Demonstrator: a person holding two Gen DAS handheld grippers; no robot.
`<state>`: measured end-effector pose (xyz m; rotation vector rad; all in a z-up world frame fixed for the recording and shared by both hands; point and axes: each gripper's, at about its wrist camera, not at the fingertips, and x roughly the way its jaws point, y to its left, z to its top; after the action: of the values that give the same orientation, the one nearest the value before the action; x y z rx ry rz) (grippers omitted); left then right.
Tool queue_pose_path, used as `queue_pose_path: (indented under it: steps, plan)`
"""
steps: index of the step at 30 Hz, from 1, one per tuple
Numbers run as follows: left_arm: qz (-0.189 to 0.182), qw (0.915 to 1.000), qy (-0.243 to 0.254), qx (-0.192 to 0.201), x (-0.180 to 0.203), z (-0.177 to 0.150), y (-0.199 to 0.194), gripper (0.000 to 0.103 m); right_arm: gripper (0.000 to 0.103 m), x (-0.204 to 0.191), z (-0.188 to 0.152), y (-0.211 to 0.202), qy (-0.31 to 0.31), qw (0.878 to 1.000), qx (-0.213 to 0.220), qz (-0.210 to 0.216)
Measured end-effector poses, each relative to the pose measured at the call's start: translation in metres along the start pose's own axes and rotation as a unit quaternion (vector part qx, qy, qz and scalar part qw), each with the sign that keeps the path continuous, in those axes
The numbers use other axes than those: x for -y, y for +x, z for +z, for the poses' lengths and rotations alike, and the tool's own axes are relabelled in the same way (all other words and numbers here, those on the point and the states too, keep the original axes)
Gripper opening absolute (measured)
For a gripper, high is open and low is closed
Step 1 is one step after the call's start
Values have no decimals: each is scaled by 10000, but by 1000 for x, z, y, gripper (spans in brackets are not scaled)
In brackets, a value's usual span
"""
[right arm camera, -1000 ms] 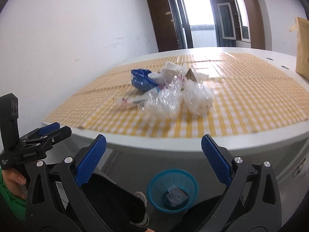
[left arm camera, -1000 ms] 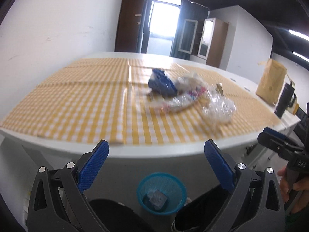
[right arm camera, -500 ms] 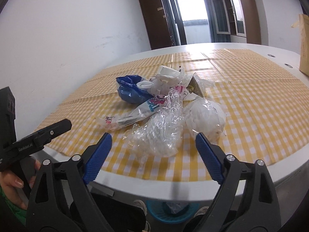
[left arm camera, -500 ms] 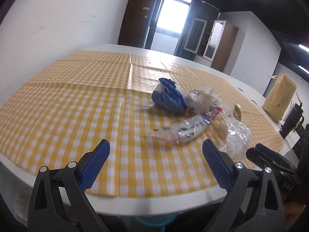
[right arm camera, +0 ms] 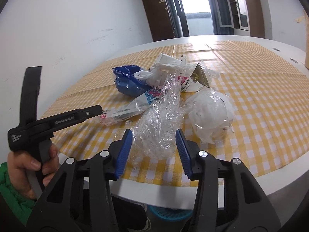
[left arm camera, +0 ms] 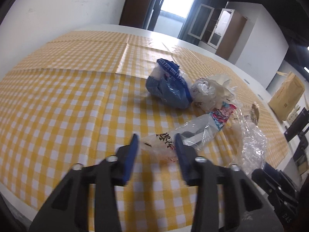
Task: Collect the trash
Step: 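Grasp the clear plastic wrapper with the right tool while the left tool grasps a clear bag, then carry the clear plastic items down over the blue wastebasket with both tools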
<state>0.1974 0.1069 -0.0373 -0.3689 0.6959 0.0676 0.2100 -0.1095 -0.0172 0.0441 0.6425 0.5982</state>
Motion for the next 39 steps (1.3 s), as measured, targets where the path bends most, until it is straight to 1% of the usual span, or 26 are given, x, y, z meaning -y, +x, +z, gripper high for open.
queue_pose_path:
  steps: [2, 3, 4, 6, 8, 12, 17, 22, 26, 29, 32, 39]
  plan:
    - [-1, 10000, 49, 68, 2, -3, -3, 28, 41, 1, -4, -5, 10, 10000, 33, 70]
    - [59, 9998, 73, 161, 4, -6, -7, 25, 40, 1, -6, -8, 4, 9999, 58, 99]
    - [102, 9995, 75, 293, 5, -8, -13, 25, 40, 2, -8, -12, 7, 9999, 80, 122]
    - [144, 9986, 55, 503, 6, -11, -26, 12, 40, 1, -11, -21, -8, 9997, 144, 193]
    - [164, 9977, 3, 663, 5, -12, -38, 11, 39, -1, -13, -30, -67, 9995, 208, 243]
    - [153, 9960, -106, 876, 0, -13, -65, 7, 39, -5, -14, -50, -203, 9987, 356, 293]
    - [190, 9931, -198, 1143, -8, -25, -98, 4, 39, -4, -26, -71, -257, 9983, 424, 319]
    - [254, 9918, -174, 1239, -12, -38, -121, 3, 39, -3, -39, -88, -288, 9981, 419, 355]
    - [336, 9901, -120, 1360, -15, -50, -146, 3, 39, -4, -49, -109, -413, 9973, 443, 420]
    - [309, 9898, 7, 1394, -14, -63, -162, 3, 39, -3, -56, -123, -479, 9969, 451, 430]
    - [296, 9899, 150, 1376, -10, -77, -170, 3, 39, -2, -68, -132, -525, 9967, 401, 473]
    - [410, 9896, 552, 1262, -4, -109, -180, 3, 39, -2, -103, -139, -728, 9960, 81, 503]
